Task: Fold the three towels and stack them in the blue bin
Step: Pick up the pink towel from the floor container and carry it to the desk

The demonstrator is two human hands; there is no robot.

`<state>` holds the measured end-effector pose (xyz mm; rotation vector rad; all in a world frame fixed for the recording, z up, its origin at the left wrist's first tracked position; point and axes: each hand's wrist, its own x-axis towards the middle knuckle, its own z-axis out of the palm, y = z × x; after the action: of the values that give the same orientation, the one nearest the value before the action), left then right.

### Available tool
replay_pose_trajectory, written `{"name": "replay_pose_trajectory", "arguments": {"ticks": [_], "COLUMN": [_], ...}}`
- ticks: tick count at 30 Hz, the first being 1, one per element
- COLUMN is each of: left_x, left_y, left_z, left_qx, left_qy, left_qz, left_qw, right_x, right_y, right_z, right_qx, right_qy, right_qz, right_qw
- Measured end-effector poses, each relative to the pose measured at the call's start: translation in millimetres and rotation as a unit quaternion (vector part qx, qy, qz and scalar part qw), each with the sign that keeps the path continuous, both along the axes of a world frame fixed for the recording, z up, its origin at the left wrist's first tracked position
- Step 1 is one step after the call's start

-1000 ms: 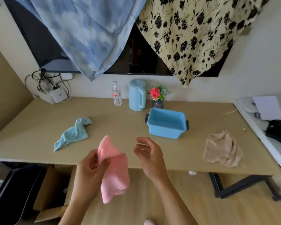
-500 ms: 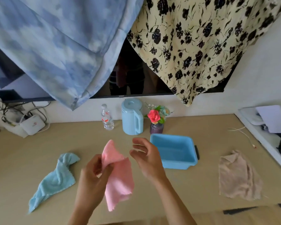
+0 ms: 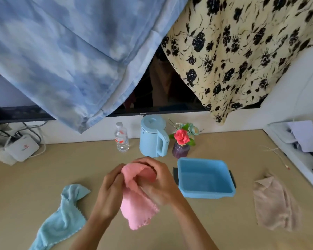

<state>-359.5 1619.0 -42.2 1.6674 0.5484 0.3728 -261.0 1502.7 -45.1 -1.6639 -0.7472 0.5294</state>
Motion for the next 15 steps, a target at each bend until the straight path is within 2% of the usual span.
{"name": "replay_pose_trajectory", "arguments": {"ticks": [4,8,12,15], "left_x": [7,9,6,4], "left_y": [-2,-7,-13,-13], "left_z": [-9,-12,3,2], "left_qx": [-0.015,0.058,0.001,0.040], "left_qy": [0.014,0.018,-0.044,-0.030], "left_qz": [0.066,0.131,0.066,0.022], "left_qw": [0.998,0.989,0.997,0.999], "right_x": [3,9,19,23], "right_y": [12,22,28,27], "right_z": [8,8,8,10], "right_qx": [0.037,0.026,0.001,-0.002], "right_qy": [-0.002,0.009,0.041,0.064], "right_qz": [-0.017,-0.009,0.008,0.013], "right_qw": [0.999,1.000,0.999,0.998]}}
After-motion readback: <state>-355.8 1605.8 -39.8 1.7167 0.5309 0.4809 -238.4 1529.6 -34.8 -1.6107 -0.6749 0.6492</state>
